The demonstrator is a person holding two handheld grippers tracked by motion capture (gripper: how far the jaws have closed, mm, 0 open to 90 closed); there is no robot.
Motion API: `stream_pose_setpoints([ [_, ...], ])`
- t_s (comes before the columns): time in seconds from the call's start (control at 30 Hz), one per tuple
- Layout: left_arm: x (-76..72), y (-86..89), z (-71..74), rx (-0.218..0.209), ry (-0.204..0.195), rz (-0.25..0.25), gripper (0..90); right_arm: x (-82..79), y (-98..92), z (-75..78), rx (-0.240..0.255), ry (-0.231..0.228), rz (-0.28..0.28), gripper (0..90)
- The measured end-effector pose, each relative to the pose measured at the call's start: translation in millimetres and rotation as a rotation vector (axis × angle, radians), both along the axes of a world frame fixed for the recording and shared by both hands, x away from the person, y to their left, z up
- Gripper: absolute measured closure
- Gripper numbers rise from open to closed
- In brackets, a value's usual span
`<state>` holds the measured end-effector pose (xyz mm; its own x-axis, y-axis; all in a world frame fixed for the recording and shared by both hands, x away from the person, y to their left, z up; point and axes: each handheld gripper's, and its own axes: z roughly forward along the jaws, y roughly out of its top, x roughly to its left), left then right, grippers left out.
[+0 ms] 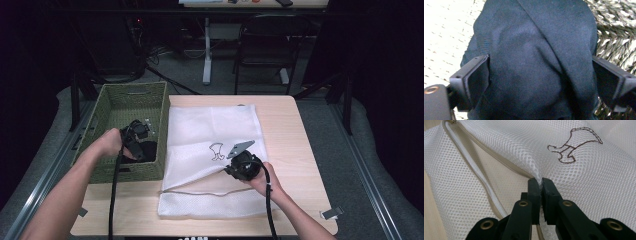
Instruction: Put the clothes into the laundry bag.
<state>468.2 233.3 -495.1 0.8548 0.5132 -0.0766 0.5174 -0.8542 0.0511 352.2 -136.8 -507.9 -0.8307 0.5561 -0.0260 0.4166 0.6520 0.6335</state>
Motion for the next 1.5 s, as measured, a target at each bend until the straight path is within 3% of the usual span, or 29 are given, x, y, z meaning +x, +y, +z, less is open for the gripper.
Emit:
stream_pose_setpoints([
  [0.47, -3.2, 6.0, -1.7, -0.043, 0.000, 0.028, 44.2, -1.1, 0.1, 0.7, -0.003, -0.005, 0.000, 86.0],
  [0.67, -5.3, 8.2, 2.2, -0.057, -0.015, 0.054, 52.2, -1.6, 0.1, 1.0, -0.001, -0.003, -0.004, 86.0],
  [0.97, -7.5, 11.1, 4.3, -0.075, -0.023, 0.062, 52.9, -1.7, 0.0, 1.1, -0.002, -0.003, -0.002, 85.9],
  [1.13, -1.8, 7.5, 0.8, -0.030, -0.025, 0.067, 23.1, -1.4, -0.1, 0.9, -0.002, -0.006, 0.002, 85.9],
  [1.2, -0.5, 8.4, -4.0, -0.033, -0.010, 0.079, 18.1, -1.3, -0.5, 0.9, 0.000, -0.006, -0.001, 85.8],
  [1.27, -0.2, 9.3, -7.5, -0.043, 0.003, 0.083, 19.8, -1.4, -0.1, 0.8, -0.001, -0.006, 0.000, 85.7],
  [1.43, -3.7, 13.5, -5.0, -0.082, 0.006, 0.074, 42.8, -1.7, 0.1, 0.7, -0.002, -0.004, -0.005, 85.8],
  [1.5, -5.2, 14.0, -3.4, -0.090, 0.007, 0.076, 47.5, -1.6, 0.3, 0.6, -0.003, -0.005, -0.003, 85.8],
])
